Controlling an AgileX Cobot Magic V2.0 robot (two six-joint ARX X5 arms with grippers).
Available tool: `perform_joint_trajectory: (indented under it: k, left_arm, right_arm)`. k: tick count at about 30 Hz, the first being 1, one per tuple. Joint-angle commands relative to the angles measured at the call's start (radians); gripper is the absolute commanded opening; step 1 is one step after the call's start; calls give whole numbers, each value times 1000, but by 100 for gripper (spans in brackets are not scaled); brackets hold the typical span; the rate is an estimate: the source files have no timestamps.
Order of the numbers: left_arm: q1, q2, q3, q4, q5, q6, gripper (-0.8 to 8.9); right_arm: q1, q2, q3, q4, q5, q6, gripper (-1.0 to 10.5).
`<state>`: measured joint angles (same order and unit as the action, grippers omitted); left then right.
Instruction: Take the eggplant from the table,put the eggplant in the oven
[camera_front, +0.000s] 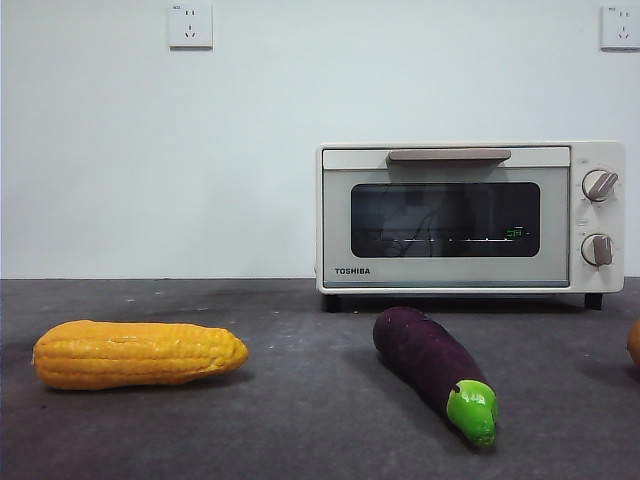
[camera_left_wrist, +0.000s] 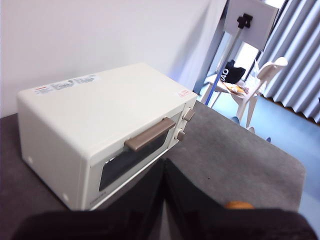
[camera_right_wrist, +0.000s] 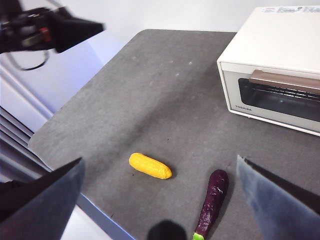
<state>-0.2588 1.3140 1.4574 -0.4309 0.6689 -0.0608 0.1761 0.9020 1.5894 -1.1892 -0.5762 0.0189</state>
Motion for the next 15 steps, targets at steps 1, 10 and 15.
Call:
perform_joint_trajectory:
  k: [1,10,15]
  left_arm:
    - [-31,79,59,9,-18,39,-5]
    - [-153,345,262,6,-81,96,-5]
    - [-215,463,325,7,-154,154,-5]
  right_arm:
    - [3,-1,5,5,-4,2,512]
    - [3,-1,5,6,-2,-5,509]
    - [3,-1,5,5,0,-5,509]
